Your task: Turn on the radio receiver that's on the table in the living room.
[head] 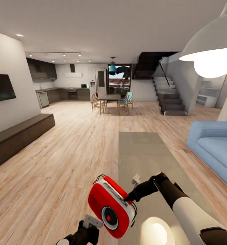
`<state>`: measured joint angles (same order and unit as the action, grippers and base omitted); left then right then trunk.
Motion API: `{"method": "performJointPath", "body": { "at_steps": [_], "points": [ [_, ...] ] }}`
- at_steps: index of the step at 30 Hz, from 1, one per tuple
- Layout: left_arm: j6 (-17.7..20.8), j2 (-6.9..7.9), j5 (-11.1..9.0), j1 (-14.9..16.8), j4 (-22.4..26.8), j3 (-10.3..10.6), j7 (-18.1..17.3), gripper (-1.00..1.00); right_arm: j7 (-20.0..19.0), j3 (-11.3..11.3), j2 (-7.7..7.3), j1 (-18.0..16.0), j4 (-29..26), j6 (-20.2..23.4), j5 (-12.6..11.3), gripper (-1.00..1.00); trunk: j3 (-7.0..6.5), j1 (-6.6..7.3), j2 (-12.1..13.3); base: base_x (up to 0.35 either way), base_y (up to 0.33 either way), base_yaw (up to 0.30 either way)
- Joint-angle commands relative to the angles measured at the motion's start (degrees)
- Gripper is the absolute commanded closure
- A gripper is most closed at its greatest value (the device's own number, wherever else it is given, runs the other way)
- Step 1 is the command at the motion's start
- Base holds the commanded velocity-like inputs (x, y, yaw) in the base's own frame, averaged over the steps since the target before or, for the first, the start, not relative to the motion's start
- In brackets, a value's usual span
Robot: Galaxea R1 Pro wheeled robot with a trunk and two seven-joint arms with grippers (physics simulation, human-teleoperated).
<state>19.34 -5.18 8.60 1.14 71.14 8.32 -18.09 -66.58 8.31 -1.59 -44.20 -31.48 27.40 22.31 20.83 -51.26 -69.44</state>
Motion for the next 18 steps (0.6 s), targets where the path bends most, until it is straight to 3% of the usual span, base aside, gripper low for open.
{"method": "performJointPath", "body": {
  "at_steps": [1,5,8,18],
  "points": [
    [0.00,-0.01,-0.02,0.00,-0.05,0.94,-0.01,1.00,-0.10,-0.11,0.01,-0.01,0.09,-0.02,-0.24,1.00,0.00,0.00,0.00,0.000,0.000,0.000],
    [-0.02,-0.06,0.01,0.00,-1.03,4.87,-0.01,1.00,-0.21,-0.11,0.18,-0.01,0.38,-0.28,-0.31,1.00,0.00,0.00,0.00,0.000,0.000,0.000],
    [-0.07,0.02,0.08,0.00,-1.51,5.90,-0.02,1.00,-0.91,-0.06,0.31,-0.01,0.97,-0.32,-0.40,1.00,0.00,0.00,0.00,0.000,0.000,0.000],
    [-0.42,-0.02,0.16,0.04,-1.10,6.02,0.05,1.00,-5.35,-0.05,0.44,0.00,2.01,-0.25,-0.37,1.00,0.00,0.00,0.00,0.000,0.000,0.000]
  ]
}}
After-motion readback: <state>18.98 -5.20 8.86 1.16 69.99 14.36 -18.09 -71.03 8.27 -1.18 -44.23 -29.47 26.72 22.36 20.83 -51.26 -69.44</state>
